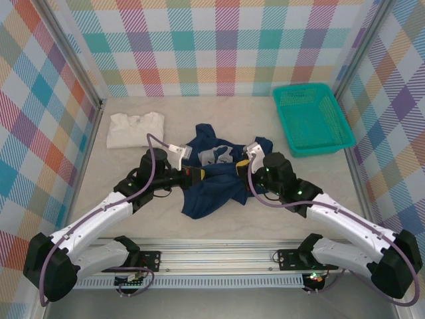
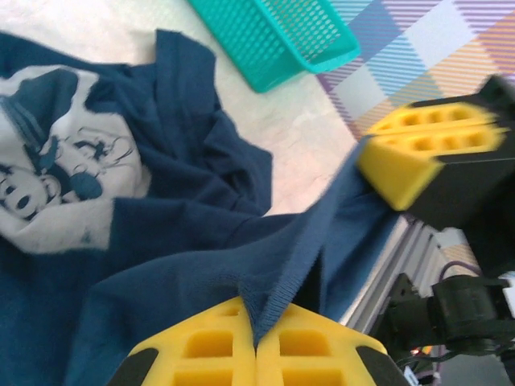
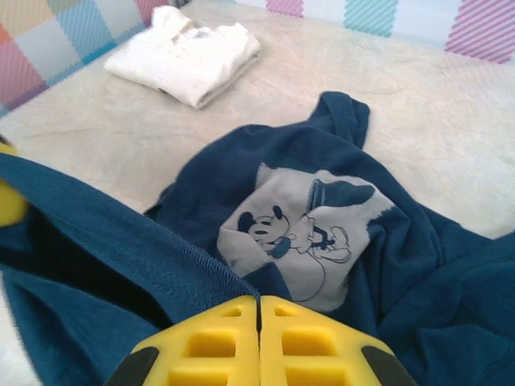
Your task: Fold the inside-out t-shirt
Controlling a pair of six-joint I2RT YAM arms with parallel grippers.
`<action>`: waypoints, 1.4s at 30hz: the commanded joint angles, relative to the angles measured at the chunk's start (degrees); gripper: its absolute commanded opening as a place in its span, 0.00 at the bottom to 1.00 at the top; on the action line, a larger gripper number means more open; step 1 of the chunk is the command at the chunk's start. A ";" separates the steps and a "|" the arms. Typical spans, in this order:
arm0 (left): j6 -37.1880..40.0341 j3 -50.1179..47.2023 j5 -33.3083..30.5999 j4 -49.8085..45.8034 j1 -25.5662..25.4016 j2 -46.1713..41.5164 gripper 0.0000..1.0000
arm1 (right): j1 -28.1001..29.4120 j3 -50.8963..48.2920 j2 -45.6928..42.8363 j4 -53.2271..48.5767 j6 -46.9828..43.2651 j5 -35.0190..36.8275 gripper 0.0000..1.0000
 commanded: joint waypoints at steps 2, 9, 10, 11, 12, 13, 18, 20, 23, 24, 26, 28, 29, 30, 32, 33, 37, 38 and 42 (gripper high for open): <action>3.82 0.13 -3.83 -7.65 0.38 1.85 0.00 | -0.44 -1.77 -4.36 0.09 2.30 -4.26 0.06; 3.72 -0.82 -2.69 -5.55 -1.96 5.07 0.00 | -0.49 -1.19 -2.68 -12.52 5.18 3.27 0.23; 3.61 -1.03 -2.69 -5.29 -2.03 5.13 0.00 | -0.40 -0.30 -2.18 -15.50 6.08 5.39 0.27; 3.60 -1.19 -2.69 -5.11 -2.05 5.13 0.00 | -0.44 0.29 -1.90 -17.28 6.51 6.16 0.30; 3.59 -1.35 -2.85 -5.09 -2.05 5.07 0.00 | -0.44 0.60 -1.80 -18.69 6.95 6.43 0.33; 3.60 -1.52 -3.10 -5.09 -2.05 5.14 0.00 | -0.44 0.62 -1.97 -19.18 7.14 5.95 0.35; 3.50 -2.30 -3.19 -4.61 -2.05 4.97 0.00 | -0.44 -0.11 0.34 -14.97 3.86 -9.64 0.49; 3.73 -2.50 -3.25 -4.52 -2.05 4.83 0.00 | -0.44 1.39 5.01 -13.91 4.34 -12.30 0.51; 4.06 -2.67 -3.59 -4.92 -2.02 4.71 0.00 | -0.91 3.92 13.04 -11.15 5.25 -15.39 0.55; 4.10 -2.76 -3.70 -4.96 -2.02 4.62 0.00 | -1.97 4.88 15.80 -10.31 5.99 -17.70 0.56; 4.17 -2.93 -4.16 -5.16 -2.05 4.15 0.00 | -5.21 6.45 20.42 -9.10 8.15 -24.37 0.58; 4.25 -3.16 -4.64 -5.18 -2.06 3.69 0.00 | -7.56 7.17 24.37 -7.38 9.52 -31.21 0.62; 4.32 -3.11 -4.79 -5.18 -2.02 3.46 0.00 | -7.88 7.45 25.92 -7.14 9.49 -32.56 0.64; 4.40 -3.11 -5.00 -5.18 -2.05 3.30 0.00 | -7.91 7.80 27.40 -7.02 9.36 -33.75 0.65; 4.48 -3.03 -5.19 -5.18 -1.99 3.18 0.00 | -8.00 8.01 29.95 -5.89 9.86 -36.05 0.64; 4.55 -2.99 -5.28 -5.25 -2.07 3.08 0.00 | -8.00 7.92 31.05 -4.76 10.44 -37.93 0.62; 4.56 -2.94 -6.74 -5.83 -2.07 2.53 0.00 | -8.13 7.51 32.23 -1.22 12.32 -40.79 0.34; 4.49 -2.98 -7.13 -5.92 -2.09 2.37 0.00 | -8.32 7.17 31.47 -0.78 12.34 -40.74 0.27; 4.21 -2.42 -6.48 -5.54 -2.07 2.46 0.00 | -10.72 5.47 25.62 -0.84 11.90 -39.88 0.00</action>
